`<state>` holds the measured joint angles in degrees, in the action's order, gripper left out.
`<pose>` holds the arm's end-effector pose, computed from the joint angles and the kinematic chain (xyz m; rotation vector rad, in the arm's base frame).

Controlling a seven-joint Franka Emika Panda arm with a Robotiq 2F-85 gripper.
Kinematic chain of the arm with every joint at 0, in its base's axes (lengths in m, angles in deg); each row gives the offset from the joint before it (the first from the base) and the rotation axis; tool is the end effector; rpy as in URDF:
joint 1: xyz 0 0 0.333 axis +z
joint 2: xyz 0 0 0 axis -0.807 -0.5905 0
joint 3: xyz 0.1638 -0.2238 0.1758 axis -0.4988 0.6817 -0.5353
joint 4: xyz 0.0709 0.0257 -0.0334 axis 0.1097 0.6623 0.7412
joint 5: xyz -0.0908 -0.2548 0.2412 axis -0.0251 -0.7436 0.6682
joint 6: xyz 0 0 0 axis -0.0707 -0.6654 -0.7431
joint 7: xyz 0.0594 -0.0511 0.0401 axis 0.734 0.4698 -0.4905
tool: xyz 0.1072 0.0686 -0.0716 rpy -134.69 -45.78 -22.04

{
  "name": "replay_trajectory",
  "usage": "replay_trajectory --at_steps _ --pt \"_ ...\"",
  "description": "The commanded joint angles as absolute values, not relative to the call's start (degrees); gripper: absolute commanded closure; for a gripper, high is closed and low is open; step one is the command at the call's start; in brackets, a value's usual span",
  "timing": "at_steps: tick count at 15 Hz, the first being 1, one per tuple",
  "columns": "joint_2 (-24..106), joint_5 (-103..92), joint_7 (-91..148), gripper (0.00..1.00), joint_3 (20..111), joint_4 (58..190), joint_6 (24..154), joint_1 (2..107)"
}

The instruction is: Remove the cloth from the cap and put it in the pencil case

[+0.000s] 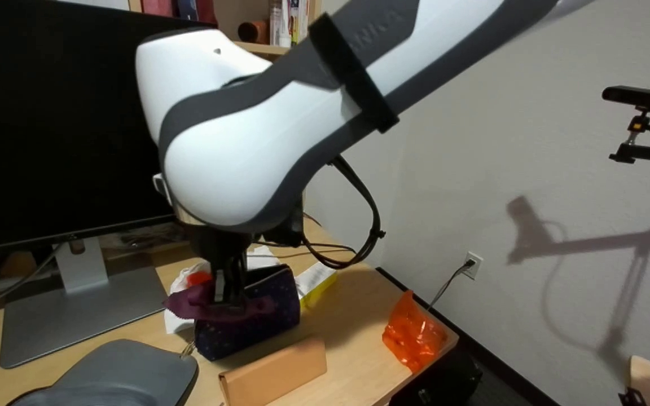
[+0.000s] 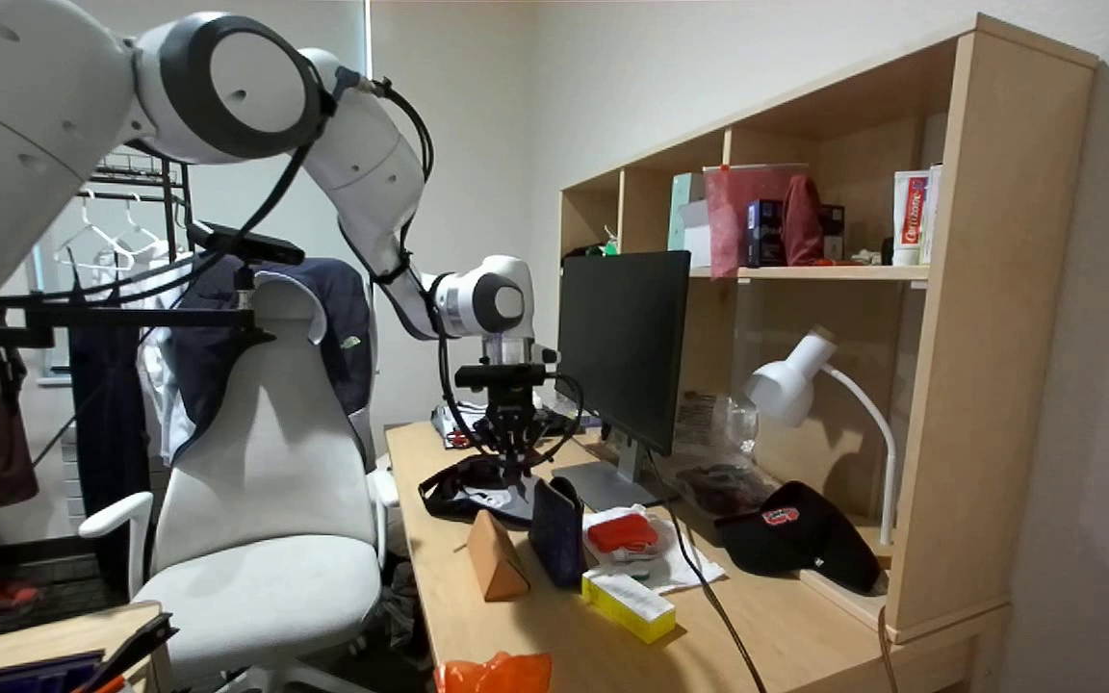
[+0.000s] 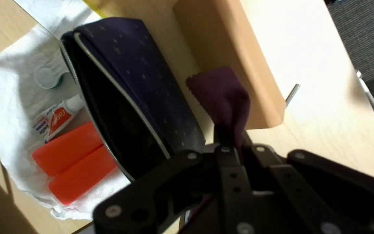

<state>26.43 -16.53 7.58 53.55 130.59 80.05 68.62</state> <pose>0.6014 0.2250 0.2573 2.7649 1.1931 -0.0879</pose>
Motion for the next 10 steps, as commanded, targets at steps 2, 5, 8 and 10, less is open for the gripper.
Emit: replay_trajectory --at_steps 2,5,8,10 --pt "29.0 -16.3 4.8 0.92 52.0 128.1 73.4 67.4" --pt "28.0 -17.4 5.7 0.92 53.1 123.9 71.0 67.3" --pt "26.5 -18.2 7.9 0.92 54.6 120.3 68.5 67.7" --pt "25.4 -18.6 8.0 0.92 55.3 118.5 67.0 67.8"
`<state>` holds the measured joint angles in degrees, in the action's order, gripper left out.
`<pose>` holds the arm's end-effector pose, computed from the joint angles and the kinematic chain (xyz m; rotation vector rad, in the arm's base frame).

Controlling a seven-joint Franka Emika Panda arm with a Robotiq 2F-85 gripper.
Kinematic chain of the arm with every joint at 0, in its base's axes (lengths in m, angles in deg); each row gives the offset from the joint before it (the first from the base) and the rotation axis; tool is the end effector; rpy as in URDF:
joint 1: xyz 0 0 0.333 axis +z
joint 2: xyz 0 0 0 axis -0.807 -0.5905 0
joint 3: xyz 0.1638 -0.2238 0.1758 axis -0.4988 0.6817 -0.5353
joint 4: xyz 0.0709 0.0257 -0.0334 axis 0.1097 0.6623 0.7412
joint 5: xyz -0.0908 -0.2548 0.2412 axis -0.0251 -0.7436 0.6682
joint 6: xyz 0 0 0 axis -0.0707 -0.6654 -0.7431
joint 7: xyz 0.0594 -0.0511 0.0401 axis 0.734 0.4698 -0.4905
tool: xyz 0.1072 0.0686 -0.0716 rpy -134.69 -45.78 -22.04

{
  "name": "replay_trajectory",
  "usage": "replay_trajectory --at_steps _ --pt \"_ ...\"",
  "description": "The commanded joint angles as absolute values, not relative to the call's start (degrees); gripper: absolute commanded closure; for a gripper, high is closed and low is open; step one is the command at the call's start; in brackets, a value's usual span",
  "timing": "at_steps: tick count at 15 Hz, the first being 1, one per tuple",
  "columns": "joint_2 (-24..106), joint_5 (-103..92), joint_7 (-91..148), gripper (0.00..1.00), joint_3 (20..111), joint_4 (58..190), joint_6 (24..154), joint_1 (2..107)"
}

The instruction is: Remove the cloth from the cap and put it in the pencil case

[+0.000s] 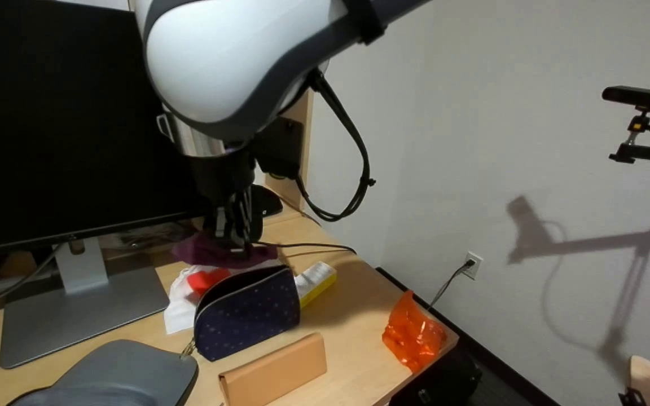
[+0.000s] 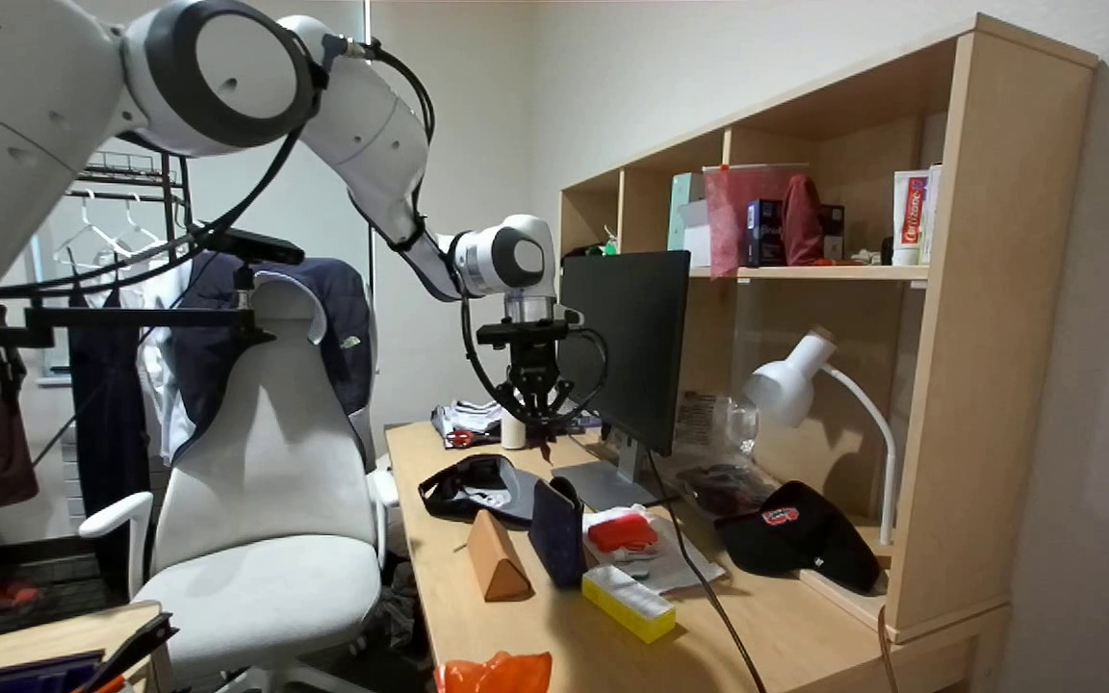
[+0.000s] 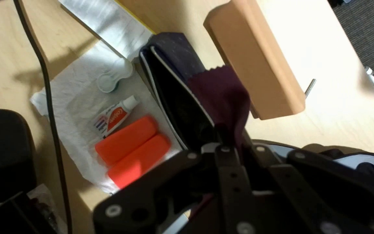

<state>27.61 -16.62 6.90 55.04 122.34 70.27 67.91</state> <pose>0.6279 0.2000 0.3166 2.7611 1.1010 -0.1043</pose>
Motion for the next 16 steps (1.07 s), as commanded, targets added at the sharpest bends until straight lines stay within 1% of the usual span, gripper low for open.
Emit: replay_trajectory --at_steps 1,16 --pt "24.9 -18.7 7.9 0.92 55.5 117.9 66.7 67.8" --pt "16.4 -21.2 7.2 0.91 56.3 112.5 68.2 68.1"
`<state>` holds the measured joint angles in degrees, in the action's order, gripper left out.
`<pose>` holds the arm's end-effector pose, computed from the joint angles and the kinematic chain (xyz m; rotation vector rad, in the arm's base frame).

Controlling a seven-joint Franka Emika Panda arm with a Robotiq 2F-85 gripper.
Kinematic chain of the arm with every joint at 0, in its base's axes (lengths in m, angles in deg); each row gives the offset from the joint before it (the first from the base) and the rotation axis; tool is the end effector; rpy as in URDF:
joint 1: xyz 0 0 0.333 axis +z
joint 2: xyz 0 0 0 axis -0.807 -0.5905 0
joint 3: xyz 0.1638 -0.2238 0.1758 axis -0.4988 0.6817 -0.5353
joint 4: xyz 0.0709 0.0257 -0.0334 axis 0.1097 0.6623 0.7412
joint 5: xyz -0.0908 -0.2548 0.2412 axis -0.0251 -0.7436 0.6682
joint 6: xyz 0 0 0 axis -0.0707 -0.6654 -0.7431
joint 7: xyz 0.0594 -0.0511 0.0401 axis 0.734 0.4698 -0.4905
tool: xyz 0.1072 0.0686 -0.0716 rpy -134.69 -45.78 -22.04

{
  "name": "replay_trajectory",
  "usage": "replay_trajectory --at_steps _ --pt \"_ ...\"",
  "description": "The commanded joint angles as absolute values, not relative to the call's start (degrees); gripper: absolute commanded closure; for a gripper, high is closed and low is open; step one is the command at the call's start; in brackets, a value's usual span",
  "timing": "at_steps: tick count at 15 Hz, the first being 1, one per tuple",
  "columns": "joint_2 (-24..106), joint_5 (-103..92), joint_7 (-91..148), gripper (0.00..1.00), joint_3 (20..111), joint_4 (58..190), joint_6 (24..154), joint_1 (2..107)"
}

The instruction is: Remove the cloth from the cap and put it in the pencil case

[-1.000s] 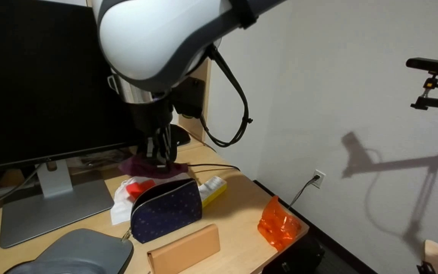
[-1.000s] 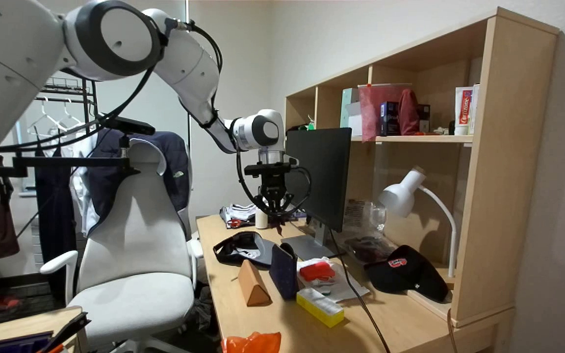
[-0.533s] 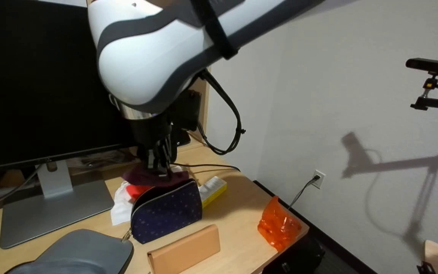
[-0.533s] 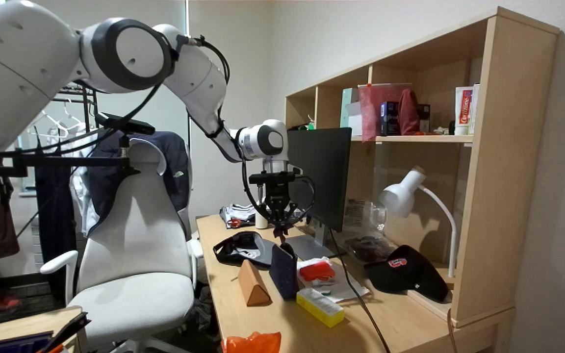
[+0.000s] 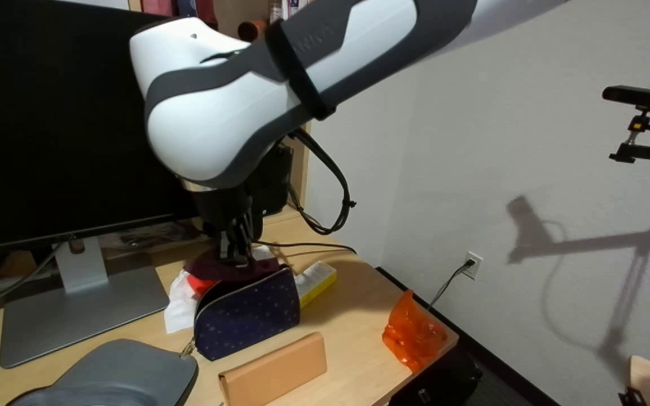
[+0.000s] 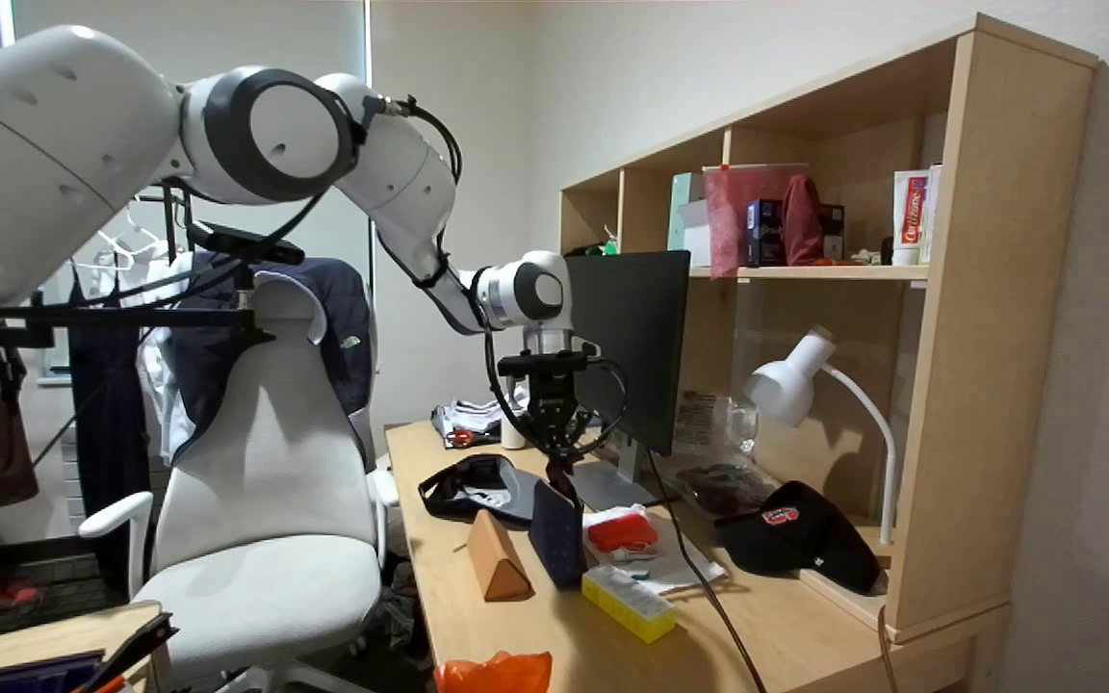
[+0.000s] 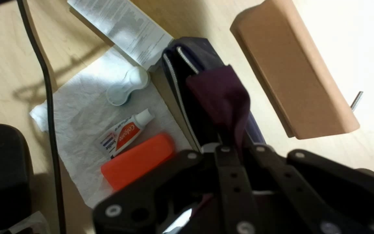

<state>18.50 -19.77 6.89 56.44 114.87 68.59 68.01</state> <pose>0.6572 0.1873 0.2628 2.7110 1.0829 -0.1894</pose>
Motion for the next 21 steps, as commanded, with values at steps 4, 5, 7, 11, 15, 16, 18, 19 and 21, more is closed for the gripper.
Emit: replay_trajectory --at_steps 4,5,7,11,15,16,18,19,21 --pt "14.5 -20.1 5.4 0.91 55.4 112.2 69.4 67.3" --pt "14.3 -20.0 5.5 0.90 55.4 112.1 69.4 67.3" --pt "14.6 -19.8 5.6 0.64 55.3 112.9 70.3 67.1" --pt "16.2 -19.4 5.8 0.45 55.0 114.1 71.3 66.9" --pt "17.6 -19.4 5.9 0.19 54.6 114.8 72.8 67.1" --pt "17.9 -19.3 5.9 0.14 54.4 114.9 73.0 67.1" --pt "18.3 -19.0 5.8 0.02 54.0 115.2 73.8 67.0" --pt "18.5 -18.8 5.7 0.00 53.8 115.3 73.9 67.0" --pt "19.3 -18.7 5.8 0.00 53.5 115.8 74.4 67.0"
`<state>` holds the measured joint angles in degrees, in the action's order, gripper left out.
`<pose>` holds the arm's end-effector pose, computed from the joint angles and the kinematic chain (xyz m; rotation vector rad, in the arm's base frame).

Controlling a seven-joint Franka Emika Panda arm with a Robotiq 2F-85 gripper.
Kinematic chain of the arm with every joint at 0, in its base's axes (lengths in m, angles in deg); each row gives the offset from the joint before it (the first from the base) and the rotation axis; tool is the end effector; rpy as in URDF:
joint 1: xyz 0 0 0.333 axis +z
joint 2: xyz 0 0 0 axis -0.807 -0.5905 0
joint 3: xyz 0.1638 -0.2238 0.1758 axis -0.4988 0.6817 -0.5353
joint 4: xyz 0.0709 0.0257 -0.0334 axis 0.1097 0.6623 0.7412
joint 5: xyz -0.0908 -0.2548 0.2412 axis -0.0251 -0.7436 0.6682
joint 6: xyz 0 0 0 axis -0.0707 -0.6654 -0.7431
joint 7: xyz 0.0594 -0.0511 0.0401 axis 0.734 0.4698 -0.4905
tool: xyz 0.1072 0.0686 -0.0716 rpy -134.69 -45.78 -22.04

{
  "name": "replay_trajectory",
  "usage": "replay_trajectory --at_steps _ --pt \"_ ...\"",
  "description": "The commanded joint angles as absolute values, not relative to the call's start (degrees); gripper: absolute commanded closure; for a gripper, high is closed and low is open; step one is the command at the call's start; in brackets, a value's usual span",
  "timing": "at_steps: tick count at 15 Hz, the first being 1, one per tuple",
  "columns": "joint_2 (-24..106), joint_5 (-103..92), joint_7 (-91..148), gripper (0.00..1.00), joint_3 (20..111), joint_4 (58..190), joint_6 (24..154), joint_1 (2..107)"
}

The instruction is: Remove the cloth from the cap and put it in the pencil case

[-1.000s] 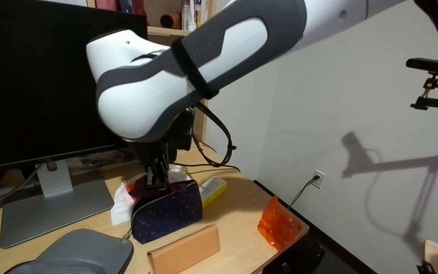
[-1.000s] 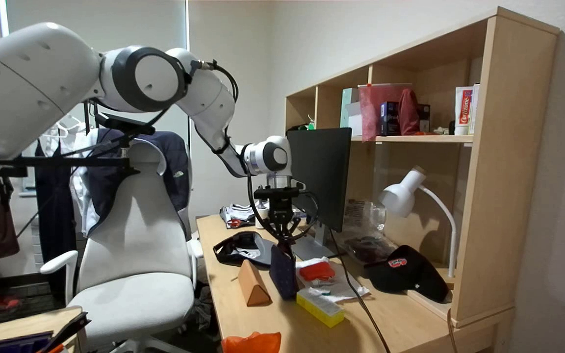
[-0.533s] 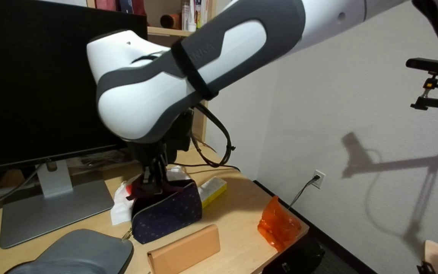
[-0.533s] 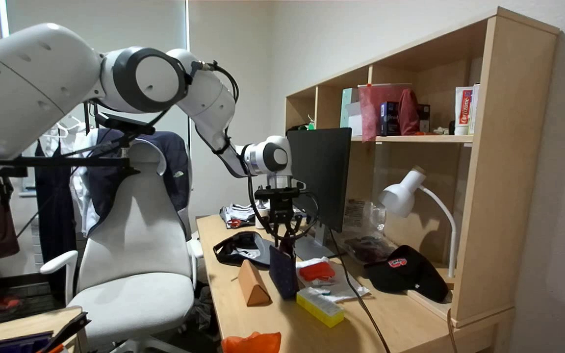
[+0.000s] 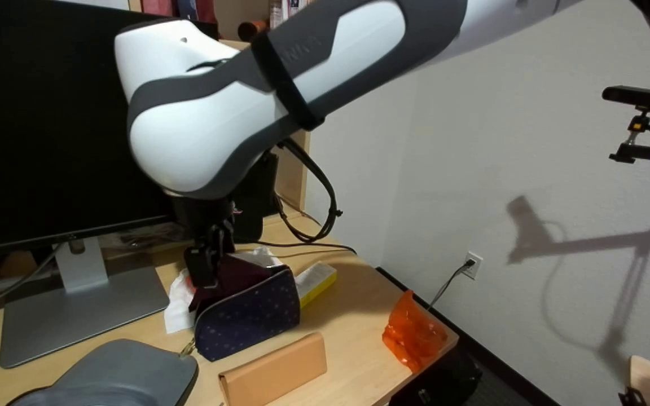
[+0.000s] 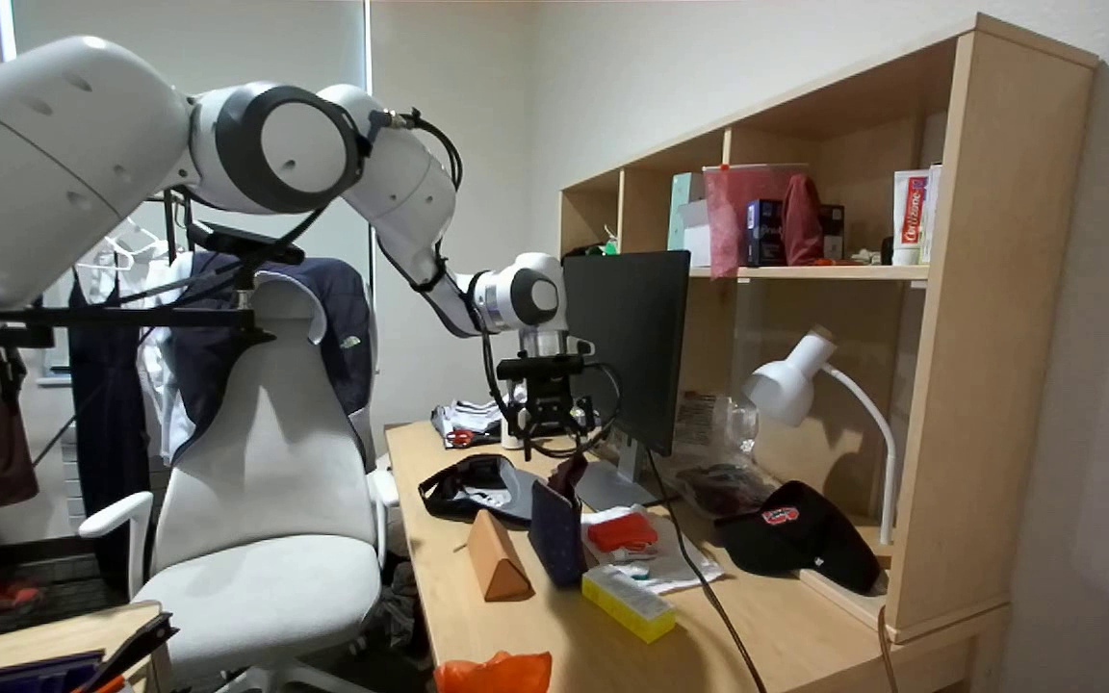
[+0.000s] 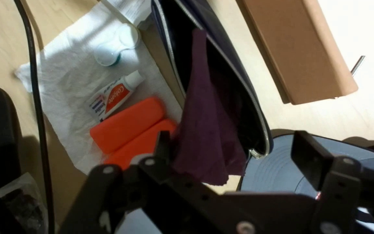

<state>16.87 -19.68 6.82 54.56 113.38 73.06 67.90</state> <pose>0.6671 0.2119 0.2601 2.7274 1.1380 -0.0725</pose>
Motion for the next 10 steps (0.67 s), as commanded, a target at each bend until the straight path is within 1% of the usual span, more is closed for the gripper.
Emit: replay_trajectory --at_steps 1,6,10 --pt "19.9 -18.7 6.1 0.00 53.4 116.3 74.9 67.0" --pt "26.0 -15.8 6.5 0.00 51.8 123.1 78.7 66.0" --pt "33.1 -10.6 7.3 0.00 50.0 132.4 83.0 64.9"
